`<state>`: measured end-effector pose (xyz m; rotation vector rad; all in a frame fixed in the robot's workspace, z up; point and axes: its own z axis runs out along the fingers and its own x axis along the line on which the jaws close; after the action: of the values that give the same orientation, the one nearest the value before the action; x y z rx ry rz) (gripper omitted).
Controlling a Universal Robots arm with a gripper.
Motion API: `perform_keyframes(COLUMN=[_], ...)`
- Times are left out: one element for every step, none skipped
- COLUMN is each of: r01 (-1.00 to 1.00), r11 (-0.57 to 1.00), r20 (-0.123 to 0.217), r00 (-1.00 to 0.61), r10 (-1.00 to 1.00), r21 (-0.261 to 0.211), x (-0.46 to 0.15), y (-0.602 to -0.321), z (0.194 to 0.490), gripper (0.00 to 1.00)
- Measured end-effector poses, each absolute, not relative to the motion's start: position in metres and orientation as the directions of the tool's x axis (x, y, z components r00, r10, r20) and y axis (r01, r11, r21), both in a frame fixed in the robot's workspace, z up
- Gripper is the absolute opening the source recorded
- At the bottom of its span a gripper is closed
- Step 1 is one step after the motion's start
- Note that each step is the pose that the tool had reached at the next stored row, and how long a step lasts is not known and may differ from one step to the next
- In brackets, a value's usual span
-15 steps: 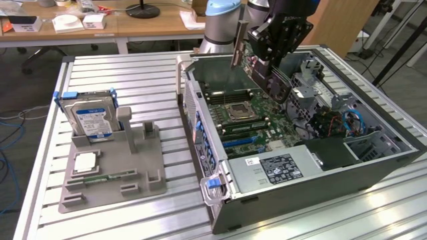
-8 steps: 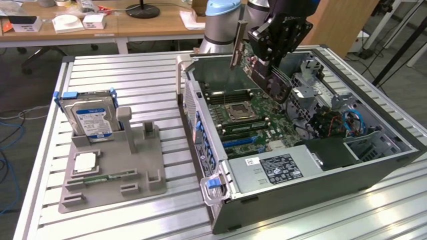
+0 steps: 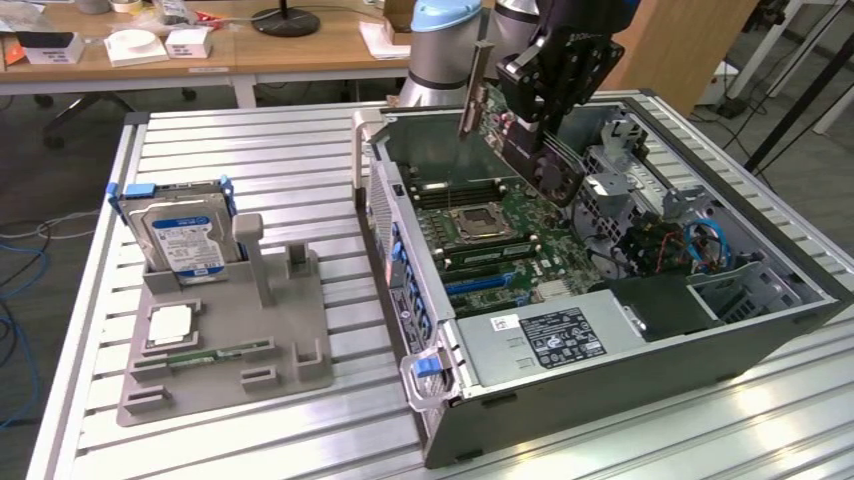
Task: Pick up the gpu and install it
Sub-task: 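Insert the gpu into the slot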
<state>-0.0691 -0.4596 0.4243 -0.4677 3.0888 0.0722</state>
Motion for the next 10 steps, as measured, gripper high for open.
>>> perform_keyframes(r01=[-0.299, -0.302, -0.305, -0.307, -0.310, -0.314, -0.317, -0.321, -0.324, -0.327], r11=[0.953, 0.952, 0.951, 0.951, 0.950, 0.949, 0.947, 0.946, 0.945, 0.944], r20=[-0.023, -0.023, -0.023, -0.023, -0.023, -0.023, -0.023, -0.023, -0.023, -0.023], r00=[-0.954, -0.953, -0.952, -0.952, -0.951, -0.949, -0.948, -0.947, -0.946, -0.945], r10=[-0.298, -0.301, -0.304, -0.307, -0.310, -0.313, -0.316, -0.320, -0.323, -0.326], r21=[0.043, 0.043, 0.043, 0.043, 0.043, 0.043, 0.043, 0.043, 0.043, 0.043], x=[-0.0691, -0.0691, -0.0691, -0.0691, -0.0691, -0.0691, -0.0690, -0.0690, -0.0690, -0.0690], y=[-0.4595, -0.4596, -0.4596, -0.4596, -0.4596, -0.4596, -0.4596, -0.4596, -0.4596, -0.4596], z=[0.4243, 0.4243, 0.4243, 0.4243, 0.4243, 0.4243, 0.4243, 0.4243, 0.4244, 0.4243], gripper=[0.26, 0.26, 0.26, 0.26, 0.26, 0.26, 0.26, 0.26, 0.26, 0.26])
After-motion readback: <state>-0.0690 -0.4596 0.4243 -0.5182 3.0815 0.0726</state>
